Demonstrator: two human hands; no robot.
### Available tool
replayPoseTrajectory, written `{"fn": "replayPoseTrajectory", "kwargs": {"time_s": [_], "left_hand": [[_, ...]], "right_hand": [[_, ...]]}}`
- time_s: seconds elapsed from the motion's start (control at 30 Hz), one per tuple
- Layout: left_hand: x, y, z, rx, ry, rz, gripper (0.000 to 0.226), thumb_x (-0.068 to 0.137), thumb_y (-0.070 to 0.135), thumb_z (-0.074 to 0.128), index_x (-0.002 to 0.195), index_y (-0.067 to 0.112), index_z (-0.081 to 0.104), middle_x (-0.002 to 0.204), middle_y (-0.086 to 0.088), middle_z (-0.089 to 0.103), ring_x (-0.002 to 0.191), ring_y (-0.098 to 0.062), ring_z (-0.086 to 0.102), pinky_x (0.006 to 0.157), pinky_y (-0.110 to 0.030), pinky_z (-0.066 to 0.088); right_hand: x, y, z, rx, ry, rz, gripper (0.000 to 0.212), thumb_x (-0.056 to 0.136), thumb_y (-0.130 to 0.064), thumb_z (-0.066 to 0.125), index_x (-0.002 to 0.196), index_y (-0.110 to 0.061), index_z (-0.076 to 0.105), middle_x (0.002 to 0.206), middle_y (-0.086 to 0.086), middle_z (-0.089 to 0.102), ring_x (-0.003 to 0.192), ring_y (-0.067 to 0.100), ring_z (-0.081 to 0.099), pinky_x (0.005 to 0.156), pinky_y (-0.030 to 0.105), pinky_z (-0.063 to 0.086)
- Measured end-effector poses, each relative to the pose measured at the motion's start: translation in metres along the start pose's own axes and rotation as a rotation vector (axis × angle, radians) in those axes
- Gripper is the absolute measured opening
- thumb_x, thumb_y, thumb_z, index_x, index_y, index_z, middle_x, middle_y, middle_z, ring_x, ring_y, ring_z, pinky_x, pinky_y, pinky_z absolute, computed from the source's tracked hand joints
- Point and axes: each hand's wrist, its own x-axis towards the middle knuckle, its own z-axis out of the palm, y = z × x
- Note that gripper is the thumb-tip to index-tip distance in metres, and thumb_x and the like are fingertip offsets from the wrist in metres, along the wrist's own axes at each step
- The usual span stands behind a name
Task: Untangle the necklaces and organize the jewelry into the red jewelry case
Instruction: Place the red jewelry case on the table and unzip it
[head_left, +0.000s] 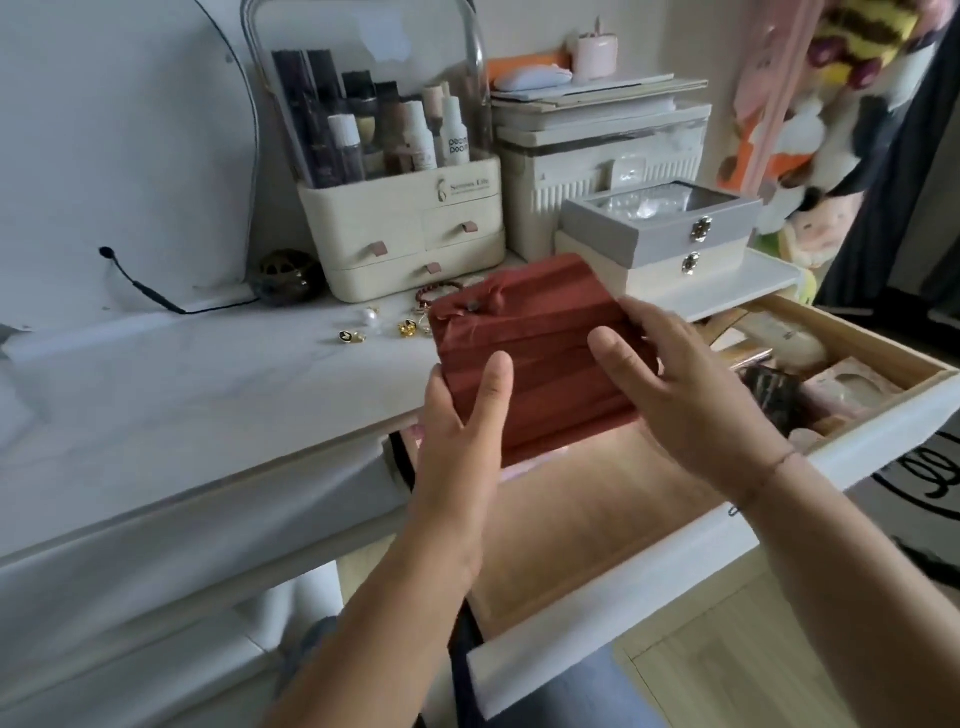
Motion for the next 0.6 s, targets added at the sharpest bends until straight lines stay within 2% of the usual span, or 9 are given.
{"fn": "replayPoseTrajectory", "kwargs": {"time_s": [0.1,0.2,0.3,0.37,0.47,0.53,0.6], "left_hand": [[0.014,0.004,-0.047,0.096,0.203,0.096,0.067,0.070,0.079,0.052,0.126,0.041,0.052,0.131,0.005,0.056,0.118,-0.009,0.057,0.102,-0.039,0.046],[0.029,0.009,-0.099,0.213,0.375,0.115,0.071,0.069,0.083,0.044,0.126,0.041,0.053,0.131,0.005,0.055,0.119,-0.011,0.055,0.105,-0.040,0.042],[0.045,0.018,-0.150,0.278,0.499,0.065,0.078,0.074,0.079,0.038,0.134,0.030,0.050,0.135,0.008,0.054,0.125,-0.012,0.049,0.108,-0.039,0.037],[0.056,0.026,-0.180,0.285,0.540,0.062,0.067,0.087,0.070,0.037,0.134,0.024,0.051,0.133,0.012,0.052,0.123,-0.009,0.047,0.103,-0.032,0.036],[0.071,0.034,-0.213,0.299,0.592,0.024,0.060,0.097,0.059,0.034,0.138,0.018,0.047,0.124,0.009,0.047,0.119,-0.011,0.042,0.096,-0.027,0.030],[0.080,0.034,-0.230,0.297,0.569,-0.006,0.067,0.092,0.067,0.033,0.139,0.021,0.047,0.137,0.007,0.049,0.129,-0.015,0.043,0.105,-0.032,0.032],[0.085,0.033,-0.240,0.289,0.544,-0.018,0.075,0.085,0.076,0.032,0.138,0.026,0.049,0.141,0.005,0.050,0.131,-0.018,0.045,0.111,-0.040,0.034]], "right_hand": [[0.015,-0.021,0.047,0.268,-0.137,-0.029,0.060,0.078,-0.073,0.040,0.124,-0.035,0.049,0.122,-0.006,0.055,0.108,0.003,0.053,0.094,0.021,0.043],[0.035,-0.046,0.094,0.475,-0.281,-0.043,0.045,0.087,-0.061,0.045,0.117,-0.030,0.056,0.118,-0.004,0.062,0.108,0.007,0.058,0.097,0.033,0.047],[0.057,-0.073,0.139,0.569,-0.458,-0.026,0.052,0.089,-0.059,0.045,0.122,-0.021,0.058,0.117,-0.003,0.065,0.110,0.009,0.059,0.097,0.034,0.046],[0.070,-0.087,0.167,0.579,-0.531,0.016,0.064,0.083,-0.066,0.046,0.128,-0.021,0.055,0.123,-0.004,0.062,0.115,0.009,0.056,0.103,0.037,0.043],[0.081,-0.102,0.200,0.621,-0.604,0.065,0.048,0.094,-0.051,0.043,0.131,-0.021,0.052,0.127,-0.002,0.059,0.119,0.010,0.053,0.108,0.039,0.038],[0.087,-0.109,0.216,0.643,-0.617,0.080,0.044,0.096,-0.047,0.041,0.131,-0.022,0.053,0.125,-0.004,0.061,0.115,0.007,0.055,0.107,0.037,0.040],[0.091,-0.114,0.228,0.657,-0.626,0.083,0.044,0.095,-0.049,0.042,0.129,-0.024,0.054,0.123,-0.006,0.062,0.114,0.006,0.055,0.107,0.037,0.040]]}}
